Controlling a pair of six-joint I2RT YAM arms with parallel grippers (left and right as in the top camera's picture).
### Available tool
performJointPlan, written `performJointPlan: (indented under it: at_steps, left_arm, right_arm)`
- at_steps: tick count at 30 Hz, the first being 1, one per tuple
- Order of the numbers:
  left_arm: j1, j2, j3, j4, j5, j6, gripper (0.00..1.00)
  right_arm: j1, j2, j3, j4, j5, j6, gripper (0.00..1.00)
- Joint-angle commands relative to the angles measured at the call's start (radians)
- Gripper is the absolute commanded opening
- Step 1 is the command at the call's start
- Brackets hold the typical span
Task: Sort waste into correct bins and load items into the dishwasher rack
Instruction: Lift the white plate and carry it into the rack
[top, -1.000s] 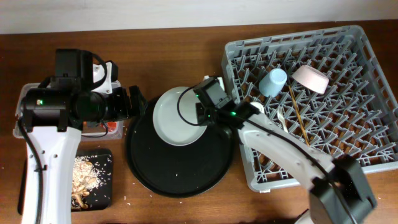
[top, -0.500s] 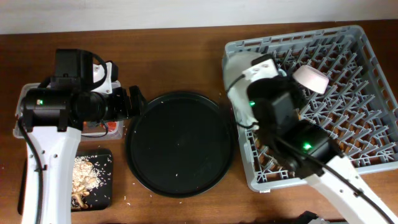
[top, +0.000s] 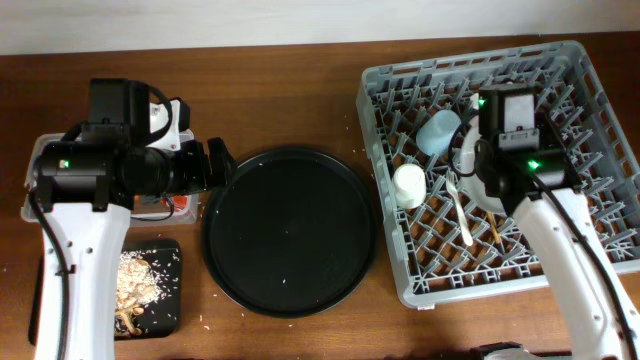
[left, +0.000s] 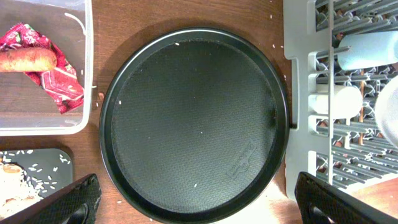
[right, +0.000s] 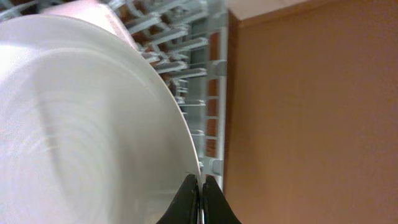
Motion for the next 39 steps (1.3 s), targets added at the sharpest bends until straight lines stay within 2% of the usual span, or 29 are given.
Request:
performJointPlan:
  at_steps: [1,4,6,10,17,21,31,32,34,36,39]
  left_arm:
    - [0.003,-0.01,0.018,0.002,-0.003,0.013,0.99]
    - [0.003,-0.01,0.018,0.002,-0.003,0.013,0.99]
    - [0.003,-0.01,0.018,0.002,-0.003,0.013,0.99]
    - [0.003,-0.01,0.018,0.002,-0.003,0.013,0.99]
    - [0.003,-0.01,0.018,0.002,-0.003,0.013,0.99]
    - [0.003,-0.01,0.018,0.002,-0.003,0.013,0.99]
    - [0.003,-0.01,0.018,0.002,-0.003,0.013,0.99]
    - [0.003,-0.01,0.018,0.002,-0.003,0.013,0.99]
    - [0.003,-0.01,0.018,0.002,-0.003,0.013,0.99]
    - [0.003,-0.01,0.018,0.002,-0.003,0.013,0.99]
    - [0.003,-0.01,0.018,0.002,-0.003,0.013,0.99]
  right_arm:
    - [-0.001,0.058,0.02,-0.002,-0.021,0.002,0.04]
    - [-0.001,0.059,0.02,0.049,0.055,-0.005,0.04]
    - [-0.001,0.045,0.021,0.103,0.159,-0.07,0.04]
    - [-0.001,-0.008,0.02,0.16,0.179,-0.178,0.04]
    - [-0.001,-0.008,0.02,0.121,0.069,-0.168,0.04]
    - [0.0,-0.008,0.02,0.108,-0.027,-0.086,0.04]
    - [0.0,-0.007,0.017,0.087,-0.056,-0.06,0.04]
    - [0.0,-0.007,0.017,0.087,-0.056,-0.06,0.05]
    - [0.0,-0.007,0.017,0.088,-0.056,-0.06,0.15]
    - [0.0,-0.007,0.018,0.088,-0.079,-0.06,0.21]
    - [0.0,-0.007,0.018,0.092,-0.078,-0.06,0.21]
